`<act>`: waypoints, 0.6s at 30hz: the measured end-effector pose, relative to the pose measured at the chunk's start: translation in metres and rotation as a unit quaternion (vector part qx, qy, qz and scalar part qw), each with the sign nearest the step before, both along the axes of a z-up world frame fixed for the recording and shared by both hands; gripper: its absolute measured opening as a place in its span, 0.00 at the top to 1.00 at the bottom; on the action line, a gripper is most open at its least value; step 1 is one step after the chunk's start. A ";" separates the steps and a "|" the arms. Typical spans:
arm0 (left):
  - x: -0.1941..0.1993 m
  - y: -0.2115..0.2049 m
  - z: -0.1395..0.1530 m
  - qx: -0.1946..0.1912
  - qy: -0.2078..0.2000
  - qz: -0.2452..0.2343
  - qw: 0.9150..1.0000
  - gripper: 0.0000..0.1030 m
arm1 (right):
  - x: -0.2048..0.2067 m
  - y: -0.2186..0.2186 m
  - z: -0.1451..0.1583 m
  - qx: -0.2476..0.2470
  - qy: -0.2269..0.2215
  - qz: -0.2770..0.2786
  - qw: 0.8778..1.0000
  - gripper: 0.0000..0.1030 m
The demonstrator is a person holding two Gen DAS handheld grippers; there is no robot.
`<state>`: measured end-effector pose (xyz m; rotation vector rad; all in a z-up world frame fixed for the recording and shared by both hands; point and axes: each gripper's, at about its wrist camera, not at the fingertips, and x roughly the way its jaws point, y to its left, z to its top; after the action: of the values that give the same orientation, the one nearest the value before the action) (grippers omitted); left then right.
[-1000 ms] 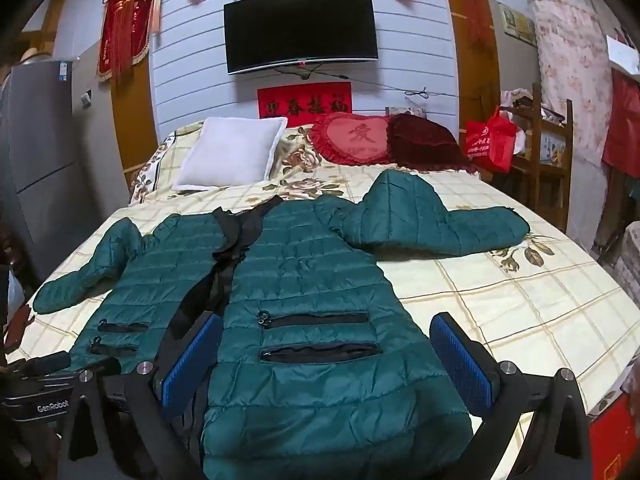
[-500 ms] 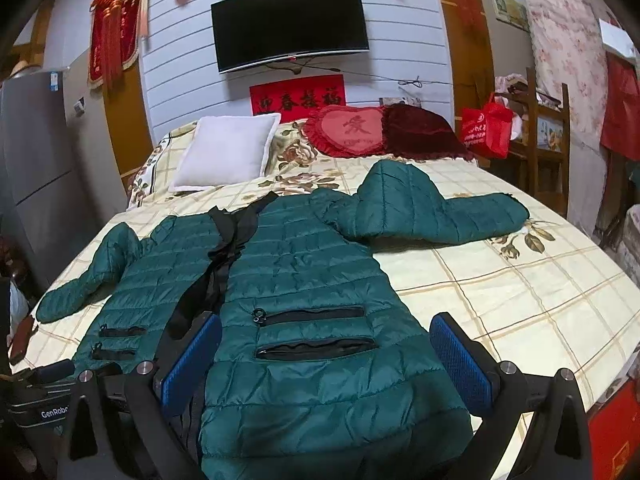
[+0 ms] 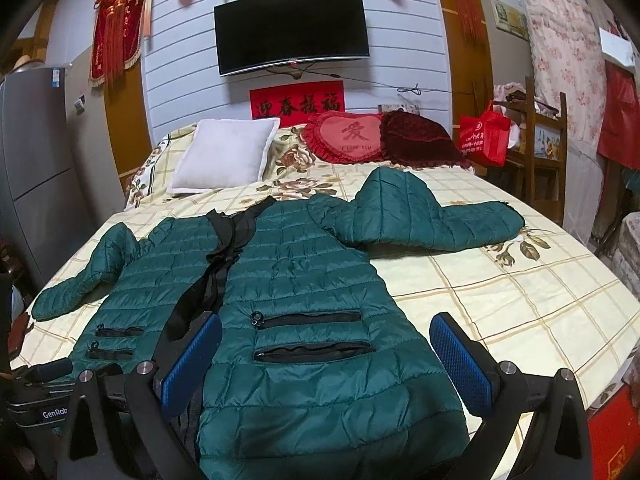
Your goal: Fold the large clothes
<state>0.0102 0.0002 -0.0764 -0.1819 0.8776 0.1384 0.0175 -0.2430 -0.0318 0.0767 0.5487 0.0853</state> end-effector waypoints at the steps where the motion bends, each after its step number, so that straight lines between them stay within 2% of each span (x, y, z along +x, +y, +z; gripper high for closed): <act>1: 0.000 0.000 0.000 -0.001 0.000 -0.001 1.000 0.00 | 0.000 0.000 0.000 -0.002 -0.002 0.000 1.000 0.00; 18: 0.001 0.000 -0.002 -0.002 0.002 -0.005 1.000 0.00 | -0.002 0.004 0.003 0.002 -0.010 0.001 1.000 0.00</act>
<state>0.0111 0.0006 -0.0780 -0.1811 0.8830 0.1279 0.0153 -0.2386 -0.0289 0.0797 0.5283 0.0903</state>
